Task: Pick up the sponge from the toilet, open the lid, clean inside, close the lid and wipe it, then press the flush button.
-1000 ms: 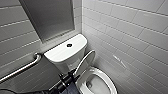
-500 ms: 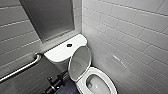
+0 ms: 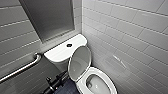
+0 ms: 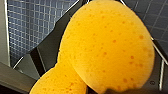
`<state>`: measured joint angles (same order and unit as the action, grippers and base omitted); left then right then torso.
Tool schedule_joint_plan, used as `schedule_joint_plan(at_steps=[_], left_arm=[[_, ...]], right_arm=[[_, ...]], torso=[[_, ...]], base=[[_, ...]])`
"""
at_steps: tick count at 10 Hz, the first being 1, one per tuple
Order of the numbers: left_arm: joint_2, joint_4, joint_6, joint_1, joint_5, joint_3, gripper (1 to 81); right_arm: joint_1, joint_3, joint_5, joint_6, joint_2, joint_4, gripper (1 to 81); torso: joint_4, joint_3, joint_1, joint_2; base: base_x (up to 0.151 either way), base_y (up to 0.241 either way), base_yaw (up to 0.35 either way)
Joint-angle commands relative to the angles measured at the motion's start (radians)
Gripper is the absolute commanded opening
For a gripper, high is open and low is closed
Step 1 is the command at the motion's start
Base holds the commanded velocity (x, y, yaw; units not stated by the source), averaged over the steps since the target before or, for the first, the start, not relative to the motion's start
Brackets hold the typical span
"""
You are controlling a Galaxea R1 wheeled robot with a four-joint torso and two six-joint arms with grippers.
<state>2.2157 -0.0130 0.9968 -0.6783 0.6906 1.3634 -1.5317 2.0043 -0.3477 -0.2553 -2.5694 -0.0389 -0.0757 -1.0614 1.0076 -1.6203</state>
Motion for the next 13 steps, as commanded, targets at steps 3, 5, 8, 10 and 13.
schedule_joint_plan(at_steps=[3,5,8,10,13], left_arm=[[-0.134,-0.792,0.006,0.006,-0.595,-0.096,81.1],[-0.175,-0.93,0.006,-0.111,-0.658,-0.127,81.1],[-0.137,-1.08,0.0,-0.356,-0.787,-0.109,81.1],[-0.062,-1.093,-0.004,-0.491,-0.856,-0.038,81.1],[0.022,-1.096,-0.025,-0.62,-0.879,0.062,81.1]], right_arm=[[-0.011,-0.012,0.062,-0.001,0.035,0.025,1.0],[-0.008,-0.013,0.062,0.002,0.035,0.027,1.0],[-0.006,-0.009,0.07,0.013,0.035,0.03,1.0],[-0.005,-0.009,0.072,0.014,0.033,0.036,1.0],[-0.02,0.0,0.065,0.014,0.022,0.065,1.0]], torso=[[0.0,0.0,0.0,0.0],[0.0,0.0,0.0,0.0],[0.0,0.0,0.0,0.0],[0.0,0.0,0.0,0.0],[0.0,0.001,0.0,0.0]], base=[[0.0,0.0,0.0],[0.0,0.0,0.0],[0.0,0.0,0.0],[0.0,0.0,0.0],[0.0,0.0,0.0]])
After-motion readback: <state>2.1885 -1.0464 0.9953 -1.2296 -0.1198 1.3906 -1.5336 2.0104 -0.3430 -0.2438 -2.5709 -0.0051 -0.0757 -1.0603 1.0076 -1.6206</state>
